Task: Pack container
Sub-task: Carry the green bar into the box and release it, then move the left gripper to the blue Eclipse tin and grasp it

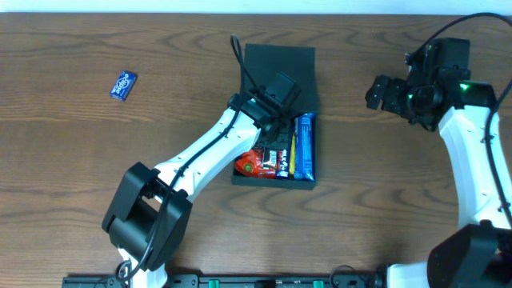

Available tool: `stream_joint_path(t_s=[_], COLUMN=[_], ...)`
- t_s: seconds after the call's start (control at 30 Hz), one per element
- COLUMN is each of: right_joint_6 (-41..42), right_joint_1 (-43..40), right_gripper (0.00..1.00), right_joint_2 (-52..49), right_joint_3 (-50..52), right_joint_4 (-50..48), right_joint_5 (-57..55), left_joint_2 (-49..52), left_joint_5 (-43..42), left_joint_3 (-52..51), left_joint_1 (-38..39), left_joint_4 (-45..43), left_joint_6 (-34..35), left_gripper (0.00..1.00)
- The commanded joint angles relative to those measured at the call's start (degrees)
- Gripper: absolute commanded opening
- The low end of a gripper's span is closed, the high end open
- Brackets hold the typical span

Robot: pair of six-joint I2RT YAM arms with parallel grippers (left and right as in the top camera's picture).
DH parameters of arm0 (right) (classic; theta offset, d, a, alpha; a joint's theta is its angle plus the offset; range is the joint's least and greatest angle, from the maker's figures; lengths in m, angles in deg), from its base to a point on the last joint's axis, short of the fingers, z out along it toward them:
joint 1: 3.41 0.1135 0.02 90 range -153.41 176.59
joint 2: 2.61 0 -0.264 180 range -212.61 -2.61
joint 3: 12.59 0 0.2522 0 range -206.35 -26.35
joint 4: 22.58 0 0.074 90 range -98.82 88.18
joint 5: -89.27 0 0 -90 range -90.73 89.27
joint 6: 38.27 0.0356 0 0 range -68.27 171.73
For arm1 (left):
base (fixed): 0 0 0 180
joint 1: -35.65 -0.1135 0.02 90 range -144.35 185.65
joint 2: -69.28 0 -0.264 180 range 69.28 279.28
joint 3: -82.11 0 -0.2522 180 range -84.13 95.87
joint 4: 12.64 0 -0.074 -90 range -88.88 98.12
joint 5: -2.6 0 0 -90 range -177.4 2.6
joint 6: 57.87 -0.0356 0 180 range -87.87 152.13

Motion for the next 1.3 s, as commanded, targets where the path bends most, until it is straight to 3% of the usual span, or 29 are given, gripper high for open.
stream_joint_path(t_s=[0.0,0.1,0.37,0.47,0.57,0.67,0.93,1.13,1.27], right_joint_6=[-0.8,-0.8,-0.8,-0.8,-0.8,-0.8,-0.8,-0.8,-0.8], right_joint_1=[0.5,0.5,0.5,0.5,0.5,0.5,0.5,0.5,0.5], right_gripper=[0.99,0.99,0.99,0.99,0.99,0.99,0.99,0.99,0.99], right_joint_2=[-0.1,-0.1,-0.1,-0.1,-0.1,-0.1,-0.1,-0.1,-0.1], right_joint_3=[-0.9,-0.9,-0.9,-0.9,-0.9,-0.9,-0.9,-0.9,-0.9], right_joint_4=[-0.1,-0.1,-0.1,-0.1,-0.1,-0.1,-0.1,-0.1,-0.1], right_joint_5=[-0.1,-0.2,-0.2,-0.2,-0.2,-0.2,-0.2,-0.2,-0.2], left_joint_2=[1.1,1.1,0.6,-1.2,-2.2,-2.3,-1.6,0.2,4.3], left_joint_5=[-1.0,-1.0,2.4,13.6,26.0,30.6,28.0,21.6,17.1], left_joint_3=[1.4,1.4,4.2,10.2,14.4,15.6,15.4,15.4,15.4], left_joint_1=[0.3,0.3,-1.5,-3.9,-7.1,-12.3,-33.6,-44.2,-47.6], left_joint_4=[0.3,0.3,1.3,4.0,6.5,6.2,5.0,0.8,-7.9], left_joint_6=[1.1,1.0,1.0,0.0,-1.5,-6.5,-6.9,-0.8,-18.4], left_gripper=[0.26,0.56,0.56,0.57,0.66,0.72,0.76,0.76,0.87])
